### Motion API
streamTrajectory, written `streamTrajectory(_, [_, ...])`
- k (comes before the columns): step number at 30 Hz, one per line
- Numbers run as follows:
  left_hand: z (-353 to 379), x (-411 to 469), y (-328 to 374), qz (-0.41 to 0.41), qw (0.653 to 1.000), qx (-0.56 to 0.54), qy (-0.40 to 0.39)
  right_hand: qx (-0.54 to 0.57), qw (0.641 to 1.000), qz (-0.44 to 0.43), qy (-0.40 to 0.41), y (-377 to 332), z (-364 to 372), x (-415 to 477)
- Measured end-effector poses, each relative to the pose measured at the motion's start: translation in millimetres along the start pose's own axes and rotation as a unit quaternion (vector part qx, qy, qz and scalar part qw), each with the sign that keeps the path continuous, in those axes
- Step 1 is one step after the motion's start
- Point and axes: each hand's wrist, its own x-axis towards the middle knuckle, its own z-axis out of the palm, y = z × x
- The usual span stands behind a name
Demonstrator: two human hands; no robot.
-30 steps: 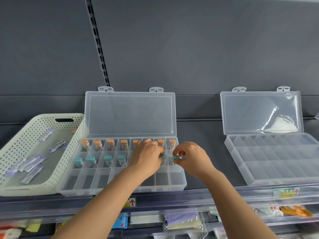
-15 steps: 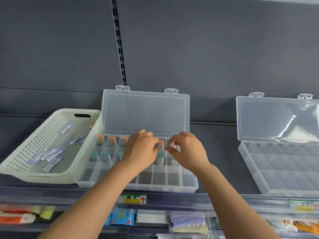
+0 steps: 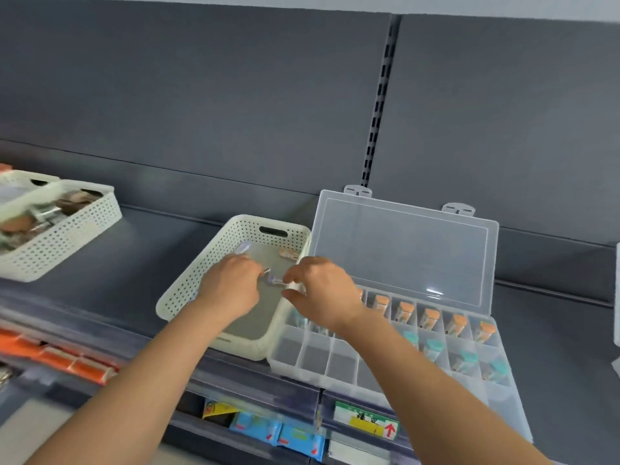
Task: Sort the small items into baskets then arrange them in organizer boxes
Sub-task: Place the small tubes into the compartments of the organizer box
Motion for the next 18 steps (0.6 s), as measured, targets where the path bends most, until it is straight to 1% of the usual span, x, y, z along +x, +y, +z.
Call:
streamTrajectory(3, [8.5,7.9,-37.5,-0.012,0.996,0.025,-0.084,-0.059,0.996,-0.020,-0.065,-24.5,20.3,29.2])
streamTrajectory(6, [15.3,16.7,-62.0,0.013,0.992,0.019,-0.126,-0.128,0.981,-0.016,-0.143,-45.5,44.0,54.6])
streamTrajectory(8, [17.8,22.0,-72.8,0.041,0.988,0.006,-0.149,-0.148,0.971,0.008,-0.190,-55.0,60.6,67.4])
streamTrajectory(10, [20.8,28.5,-80.3,0.078,0.983,0.001,-0.168,-0.134,0.963,0.053,-0.228,-59.7,75.1,77.5])
streamTrajectory(13, [25.2,40.1,-85.7,0.123,0.976,0.019,-0.181,-0.101,0.958,0.123,-0.239,-63.5,89.8,87.6])
streamTrajectory(16, [27.6,50.5,-88.6,0.137,0.971,0.023,-0.194,-0.100,0.946,0.183,-0.247,-67.5,97.4,92.9])
streamTrajectory(18, [28.9,56.5,-91.3,0.142,0.969,0.027,-0.200,-0.095,0.940,0.204,-0.255,-69.7,98.5,94.9])
